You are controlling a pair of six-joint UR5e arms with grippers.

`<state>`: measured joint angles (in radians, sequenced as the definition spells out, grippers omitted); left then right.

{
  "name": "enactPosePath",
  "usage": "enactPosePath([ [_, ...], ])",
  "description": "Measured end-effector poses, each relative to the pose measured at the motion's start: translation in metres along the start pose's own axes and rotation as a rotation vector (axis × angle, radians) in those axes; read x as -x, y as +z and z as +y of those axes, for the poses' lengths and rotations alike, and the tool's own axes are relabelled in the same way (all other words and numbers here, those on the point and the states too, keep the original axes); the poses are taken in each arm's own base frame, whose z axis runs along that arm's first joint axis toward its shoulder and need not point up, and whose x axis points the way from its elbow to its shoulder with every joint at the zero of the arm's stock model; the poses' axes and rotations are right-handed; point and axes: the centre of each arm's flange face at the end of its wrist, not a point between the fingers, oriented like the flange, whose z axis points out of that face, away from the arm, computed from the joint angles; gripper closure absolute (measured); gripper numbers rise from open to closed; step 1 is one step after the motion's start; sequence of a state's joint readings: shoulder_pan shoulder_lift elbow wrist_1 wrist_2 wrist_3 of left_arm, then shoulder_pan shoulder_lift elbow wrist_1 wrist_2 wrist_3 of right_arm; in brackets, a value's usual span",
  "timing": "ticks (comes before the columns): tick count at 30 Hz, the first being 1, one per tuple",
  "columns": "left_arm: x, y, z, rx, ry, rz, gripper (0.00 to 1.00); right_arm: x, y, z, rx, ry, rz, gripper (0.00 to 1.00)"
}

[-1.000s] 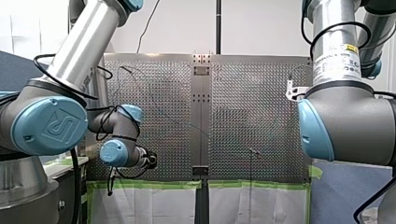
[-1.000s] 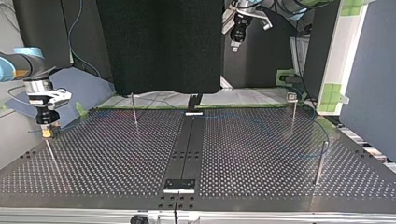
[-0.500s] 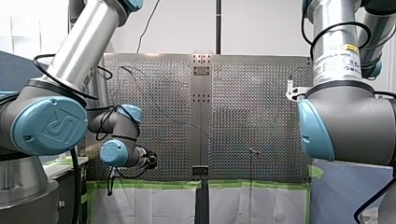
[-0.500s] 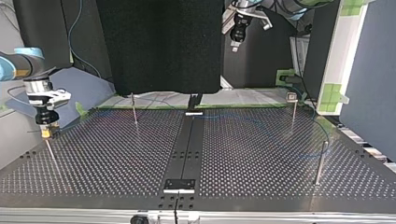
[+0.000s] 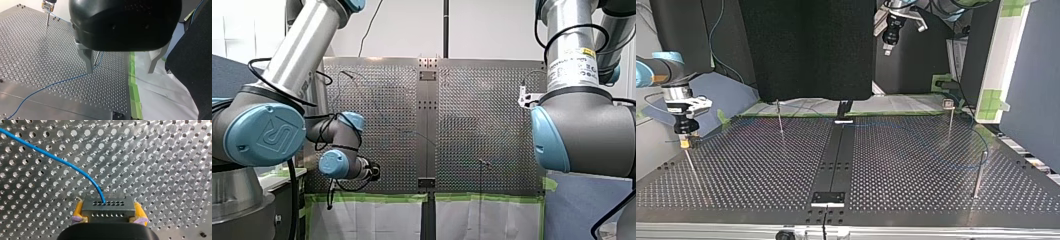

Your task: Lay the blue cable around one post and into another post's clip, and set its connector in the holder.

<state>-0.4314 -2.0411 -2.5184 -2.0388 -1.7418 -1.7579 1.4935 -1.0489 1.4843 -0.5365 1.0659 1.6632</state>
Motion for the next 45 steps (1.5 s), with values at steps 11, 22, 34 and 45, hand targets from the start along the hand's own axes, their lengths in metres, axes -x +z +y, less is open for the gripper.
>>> enactPosePath([
  [11,0.0,0.0,0.0,0.0,0.0,0.0,0.0,0.001,0.0,-0.003,-0.003,-0.003,-0.007,1.0],
  [22,0.0,0.0,0.0,0.0,0.0,0.0,0.0,0.005,-0.008,-0.004,0.054,-0.045,-0.076,1.0],
  [34,0.0,0.0,0.0,0.001,0.001,0.001,0.0,-0.005,-0.01,-0.008,0.057,-0.054,-0.08,1.0],
  [45,0.0,0.0,0.0,0.001,0.006,0.004,0.0,-0.006,-0.009,-0.009,0.059,-0.003,-0.066,1.0],
])
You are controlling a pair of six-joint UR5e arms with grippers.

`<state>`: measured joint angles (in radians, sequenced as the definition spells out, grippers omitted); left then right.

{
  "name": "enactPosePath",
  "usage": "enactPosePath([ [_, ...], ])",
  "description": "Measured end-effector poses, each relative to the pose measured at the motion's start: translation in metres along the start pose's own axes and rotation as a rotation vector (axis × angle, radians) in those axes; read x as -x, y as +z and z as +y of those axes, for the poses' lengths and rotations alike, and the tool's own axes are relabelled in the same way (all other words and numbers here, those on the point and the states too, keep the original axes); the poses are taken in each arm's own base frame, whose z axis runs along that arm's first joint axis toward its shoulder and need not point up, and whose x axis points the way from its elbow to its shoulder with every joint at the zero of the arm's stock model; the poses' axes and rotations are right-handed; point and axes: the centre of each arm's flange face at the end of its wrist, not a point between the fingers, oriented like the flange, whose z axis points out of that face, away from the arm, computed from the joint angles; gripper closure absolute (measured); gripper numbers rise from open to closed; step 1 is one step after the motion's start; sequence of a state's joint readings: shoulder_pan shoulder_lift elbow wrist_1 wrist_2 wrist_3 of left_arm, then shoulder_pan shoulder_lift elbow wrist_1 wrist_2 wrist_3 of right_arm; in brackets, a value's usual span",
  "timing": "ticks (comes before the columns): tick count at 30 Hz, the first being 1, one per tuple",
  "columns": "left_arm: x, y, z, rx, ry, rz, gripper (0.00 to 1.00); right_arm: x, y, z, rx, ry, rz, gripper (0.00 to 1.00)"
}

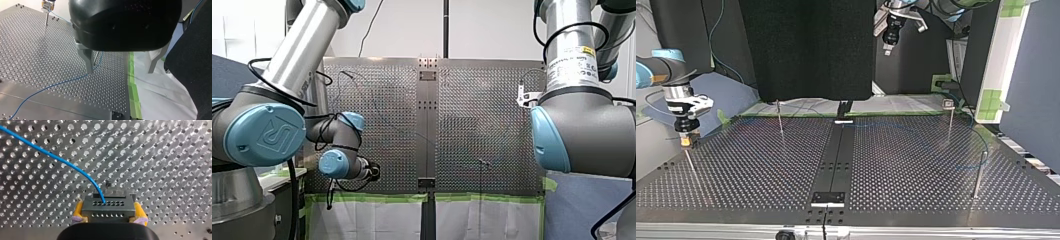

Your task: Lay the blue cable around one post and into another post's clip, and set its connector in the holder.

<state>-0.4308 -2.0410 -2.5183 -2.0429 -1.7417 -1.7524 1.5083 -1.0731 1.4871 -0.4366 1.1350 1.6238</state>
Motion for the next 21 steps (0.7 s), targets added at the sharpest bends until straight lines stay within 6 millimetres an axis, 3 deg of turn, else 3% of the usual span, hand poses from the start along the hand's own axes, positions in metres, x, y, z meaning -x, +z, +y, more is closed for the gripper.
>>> enactPosePath([
  [21,-0.0004,-0.0004,0.0001,0.0,0.003,0.004,0.0,-0.0044,0.0054,0.0002,0.008,0.053,0.047,1.0],
])
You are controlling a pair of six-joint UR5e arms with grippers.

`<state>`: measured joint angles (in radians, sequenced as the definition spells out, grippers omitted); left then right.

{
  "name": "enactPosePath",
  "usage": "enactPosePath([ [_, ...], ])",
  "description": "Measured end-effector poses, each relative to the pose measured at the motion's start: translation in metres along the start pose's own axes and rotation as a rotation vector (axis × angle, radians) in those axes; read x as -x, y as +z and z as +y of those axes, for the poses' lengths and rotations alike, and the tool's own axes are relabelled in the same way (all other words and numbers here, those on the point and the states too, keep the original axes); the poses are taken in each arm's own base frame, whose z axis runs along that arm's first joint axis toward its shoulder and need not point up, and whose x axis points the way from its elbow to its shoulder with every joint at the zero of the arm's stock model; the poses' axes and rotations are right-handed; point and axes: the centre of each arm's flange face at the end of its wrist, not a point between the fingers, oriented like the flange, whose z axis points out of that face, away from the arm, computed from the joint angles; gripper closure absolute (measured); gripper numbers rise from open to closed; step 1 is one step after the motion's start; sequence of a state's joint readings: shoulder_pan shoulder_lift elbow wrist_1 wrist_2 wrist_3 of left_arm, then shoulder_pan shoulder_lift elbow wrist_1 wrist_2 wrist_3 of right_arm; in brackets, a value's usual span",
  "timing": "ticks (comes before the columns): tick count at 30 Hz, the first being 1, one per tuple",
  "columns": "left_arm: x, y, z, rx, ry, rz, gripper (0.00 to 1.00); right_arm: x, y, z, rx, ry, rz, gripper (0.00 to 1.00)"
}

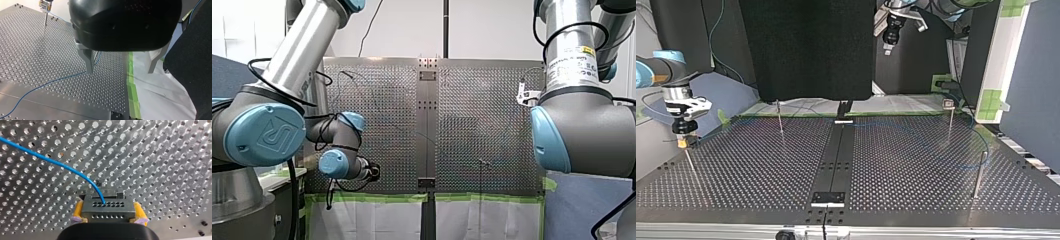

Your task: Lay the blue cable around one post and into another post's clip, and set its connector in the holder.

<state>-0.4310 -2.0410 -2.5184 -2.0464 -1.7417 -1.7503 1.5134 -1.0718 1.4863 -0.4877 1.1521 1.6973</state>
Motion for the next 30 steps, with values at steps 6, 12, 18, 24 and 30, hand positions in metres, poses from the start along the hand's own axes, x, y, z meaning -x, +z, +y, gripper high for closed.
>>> enactPosePath([
  [6,0.0,0.0001,0.0001,0.0,0.0,0.0,0.0,-0.0009,0.0023,-0.0012,-0.012,-0.011,0.018,1.0],
  [12,0.0001,0.0001,0.0001,0.0,0.0,0.0,0.0,0.0021,0.0022,-0.0023,-0.014,-0.019,0.01,1.0],
  [18,0.0,0.0,0.0001,0.0,0.0,0.0,0.0,0.0052,0.0018,-0.0026,-0.014,-0.019,0.001,1.0],
  [24,0.0,0.0002,0.0004,0.001,0.0,0.0,0.0,0.006,0.0022,-0.0024,-0.014,-0.02,0.002,1.0],
  [30,0.0002,0.0004,0.0007,0.002,0.001,0.0,0.0,0.0087,0.0021,-0.0021,-0.013,-0.019,-0.005,1.0],
])
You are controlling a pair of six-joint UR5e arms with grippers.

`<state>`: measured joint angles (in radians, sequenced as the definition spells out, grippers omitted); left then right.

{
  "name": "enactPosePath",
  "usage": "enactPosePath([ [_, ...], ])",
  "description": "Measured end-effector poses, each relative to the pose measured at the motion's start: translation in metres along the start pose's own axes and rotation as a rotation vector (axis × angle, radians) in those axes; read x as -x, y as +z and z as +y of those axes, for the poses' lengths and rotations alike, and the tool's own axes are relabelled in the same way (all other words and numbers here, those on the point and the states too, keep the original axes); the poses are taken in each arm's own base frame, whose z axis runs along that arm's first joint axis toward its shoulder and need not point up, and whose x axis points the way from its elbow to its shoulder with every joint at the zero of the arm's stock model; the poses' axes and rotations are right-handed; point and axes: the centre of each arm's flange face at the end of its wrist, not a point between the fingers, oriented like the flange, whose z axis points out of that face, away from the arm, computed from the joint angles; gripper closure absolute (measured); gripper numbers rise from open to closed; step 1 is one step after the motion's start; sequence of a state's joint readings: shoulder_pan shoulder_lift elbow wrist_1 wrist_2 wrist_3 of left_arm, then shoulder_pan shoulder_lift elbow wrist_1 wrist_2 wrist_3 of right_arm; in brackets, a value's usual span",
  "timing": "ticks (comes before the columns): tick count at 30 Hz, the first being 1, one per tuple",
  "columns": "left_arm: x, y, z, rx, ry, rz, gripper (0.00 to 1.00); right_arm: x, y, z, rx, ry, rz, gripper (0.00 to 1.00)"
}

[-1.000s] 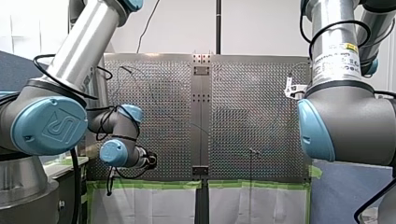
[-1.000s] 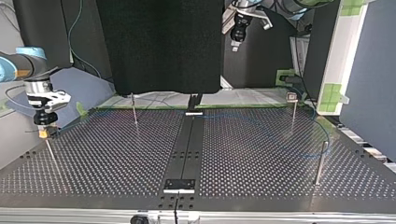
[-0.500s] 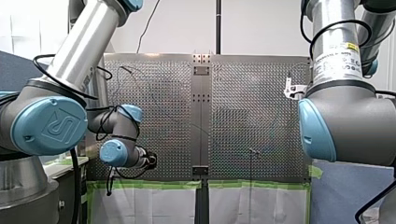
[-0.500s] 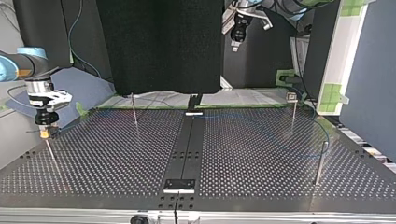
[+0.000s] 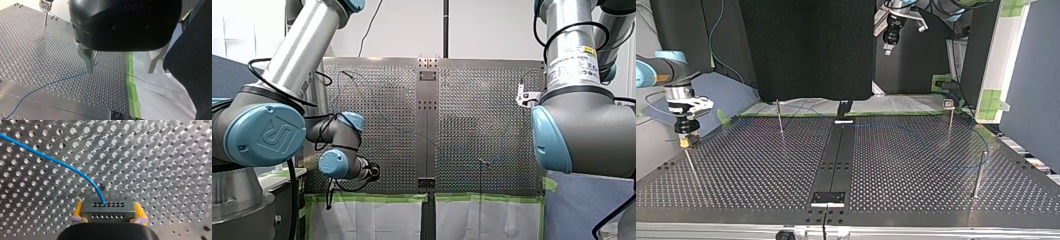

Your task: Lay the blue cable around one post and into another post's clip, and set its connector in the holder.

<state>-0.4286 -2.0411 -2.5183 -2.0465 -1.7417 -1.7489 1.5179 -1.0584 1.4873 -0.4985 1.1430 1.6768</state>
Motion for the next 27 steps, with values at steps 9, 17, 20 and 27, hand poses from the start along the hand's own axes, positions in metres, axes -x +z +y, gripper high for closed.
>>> enactPosePath([
  [9,0.0001,0.0,0.0001,0.0,0.0,0.0,0.0,0.003,0.0004,0.0004,0.0,0.0,-0.003,1.0],
  [17,0.0001,0.0,0.0001,0.0,-0.001,0.0,0.0,0.0018,0.0016,0.0004,-0.006,0.0,0.005,1.0],
  [20,0.0001,0.0,0.0001,0.0,-0.001,0.0,0.0,0.0002,0.0026,0.0001,-0.01,0.0,0.008,1.0],
  [27,0.0001,0.0,0.0001,0.0,0.0,0.0,0.0,-0.0006,0.0035,-0.0009,-0.016,0.0,0.009,1.0],
])
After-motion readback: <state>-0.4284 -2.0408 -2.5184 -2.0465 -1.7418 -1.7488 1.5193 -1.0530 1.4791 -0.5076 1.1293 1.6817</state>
